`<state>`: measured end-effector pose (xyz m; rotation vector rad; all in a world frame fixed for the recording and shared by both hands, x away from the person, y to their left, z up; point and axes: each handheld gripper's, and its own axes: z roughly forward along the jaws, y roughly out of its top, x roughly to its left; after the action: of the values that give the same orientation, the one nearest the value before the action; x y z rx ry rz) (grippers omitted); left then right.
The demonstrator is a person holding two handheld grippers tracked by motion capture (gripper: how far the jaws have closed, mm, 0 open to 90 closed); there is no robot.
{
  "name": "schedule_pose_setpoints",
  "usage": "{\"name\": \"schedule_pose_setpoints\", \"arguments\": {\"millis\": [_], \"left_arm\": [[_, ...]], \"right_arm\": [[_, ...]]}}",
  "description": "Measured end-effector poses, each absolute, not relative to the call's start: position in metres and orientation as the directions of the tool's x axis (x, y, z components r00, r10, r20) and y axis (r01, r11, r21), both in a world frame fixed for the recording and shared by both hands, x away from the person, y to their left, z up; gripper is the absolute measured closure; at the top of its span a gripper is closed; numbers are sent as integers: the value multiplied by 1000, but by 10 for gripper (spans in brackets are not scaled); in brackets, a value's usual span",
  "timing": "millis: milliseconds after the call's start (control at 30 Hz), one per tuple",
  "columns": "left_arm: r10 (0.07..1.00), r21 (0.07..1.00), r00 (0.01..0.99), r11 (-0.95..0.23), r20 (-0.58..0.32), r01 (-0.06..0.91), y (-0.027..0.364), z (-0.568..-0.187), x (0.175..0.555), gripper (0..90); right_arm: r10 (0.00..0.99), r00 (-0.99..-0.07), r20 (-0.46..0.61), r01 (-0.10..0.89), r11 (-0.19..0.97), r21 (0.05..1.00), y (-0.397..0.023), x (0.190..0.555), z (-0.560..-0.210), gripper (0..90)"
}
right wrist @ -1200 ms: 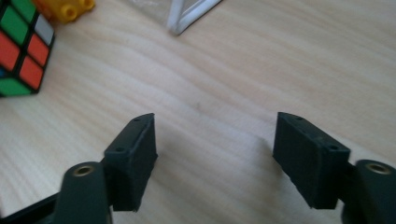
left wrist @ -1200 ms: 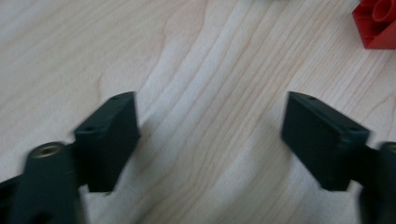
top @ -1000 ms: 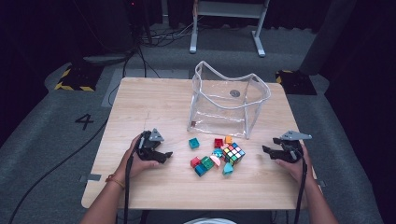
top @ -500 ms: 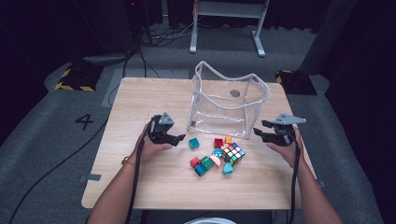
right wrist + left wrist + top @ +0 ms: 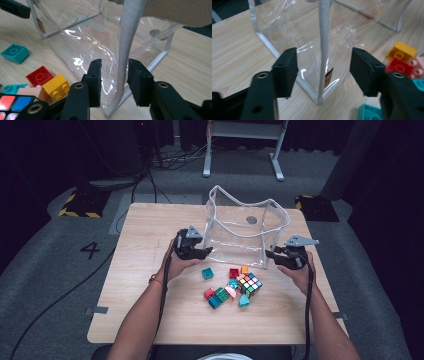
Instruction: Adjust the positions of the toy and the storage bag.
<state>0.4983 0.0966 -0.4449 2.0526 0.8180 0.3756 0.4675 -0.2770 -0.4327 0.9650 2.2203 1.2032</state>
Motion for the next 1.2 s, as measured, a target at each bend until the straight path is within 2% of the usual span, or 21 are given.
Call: {"name": "schedule_pose_setpoints", "arguments": {"millis": [67,167,200,233,267,400,700,967,1200], "left_arm": [[668,820,743,-402,-41,406,95,-444,501,527],[667,816,745,-433,4,384,94,-444,502,732],[646,815,763,-444,3,372,94,-445,502,732],[633,815,774,-456,15,358,94,-445,501,840],[626,812,780,-461,12,358,94,-446,501,863],[638,809,770,-461,18,364,101,-445,497,867],[618,803,786,-475,13,360,120,-444,475,867],[600,804,800,-469,-13,365,126,-444,452,865],[601,807,799,-474,5,352,125,-445,434,864]], "right_arm": [[743,-667,-50,368,387,845,-276,467,-433,723],[737,-673,-58,361,397,844,-275,467,-435,763],[737,-673,-58,361,397,844,-275,467,-435,763],[736,-673,-64,358,400,844,-274,467,-436,800],[736,-673,-69,356,404,842,-274,467,-436,816],[719,-690,-83,335,419,844,-270,465,-437,863],[675,-734,-76,306,428,850,-259,454,-439,866],[652,-755,-74,290,433,854,-255,440,-440,866],[631,-775,-41,294,417,860,-261,425,-440,859]]}}
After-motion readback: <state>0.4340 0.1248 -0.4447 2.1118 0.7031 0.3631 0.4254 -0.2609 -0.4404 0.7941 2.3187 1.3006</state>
